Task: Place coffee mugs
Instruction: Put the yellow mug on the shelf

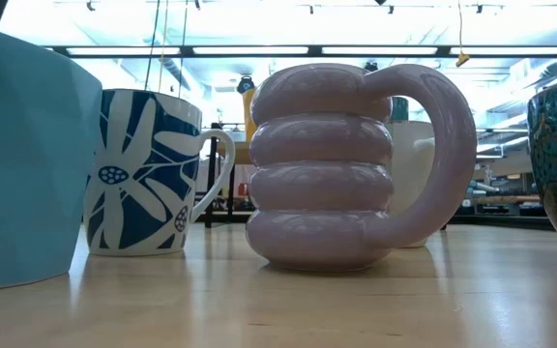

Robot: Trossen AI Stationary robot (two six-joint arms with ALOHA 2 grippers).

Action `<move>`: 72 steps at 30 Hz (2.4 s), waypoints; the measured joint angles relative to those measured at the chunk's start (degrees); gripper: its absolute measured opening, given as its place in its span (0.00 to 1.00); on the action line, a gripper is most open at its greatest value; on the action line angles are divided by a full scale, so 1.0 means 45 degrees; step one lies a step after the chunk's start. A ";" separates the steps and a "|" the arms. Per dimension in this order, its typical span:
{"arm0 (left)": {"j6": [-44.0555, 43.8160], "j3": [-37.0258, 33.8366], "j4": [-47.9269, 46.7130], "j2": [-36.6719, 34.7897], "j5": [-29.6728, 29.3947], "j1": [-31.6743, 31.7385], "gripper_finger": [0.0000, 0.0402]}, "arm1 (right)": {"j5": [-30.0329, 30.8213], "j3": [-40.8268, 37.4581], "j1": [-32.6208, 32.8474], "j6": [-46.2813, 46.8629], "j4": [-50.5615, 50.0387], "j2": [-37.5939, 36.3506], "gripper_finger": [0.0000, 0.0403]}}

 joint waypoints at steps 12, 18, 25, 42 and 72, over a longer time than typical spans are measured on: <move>0.0329 -0.4412 0.2582 -0.1981 0.0249 -0.0337 0.35 | 0.0431 0.0005 0.0000 0.0083 0.1263 0.0182 0.29; 0.0086 -0.7794 0.4382 -0.4483 0.0238 -0.0151 0.35 | 0.0770 0.0005 -0.0010 0.0332 0.2159 0.1049 0.29; -0.0440 -1.0859 0.5201 -0.7139 -0.0099 -0.0088 0.35 | 0.0911 0.0005 -0.0010 0.0990 0.3600 0.2709 0.29; -0.1091 -1.6432 0.8384 -1.2029 -0.0126 0.0582 0.35 | 0.2057 0.0050 -0.0327 0.1243 0.4692 0.4143 0.29; -0.3385 -1.8989 1.0205 -1.3610 -0.0214 0.3423 0.35 | 0.0219 0.0107 -0.2084 -0.2350 0.5798 0.5399 0.39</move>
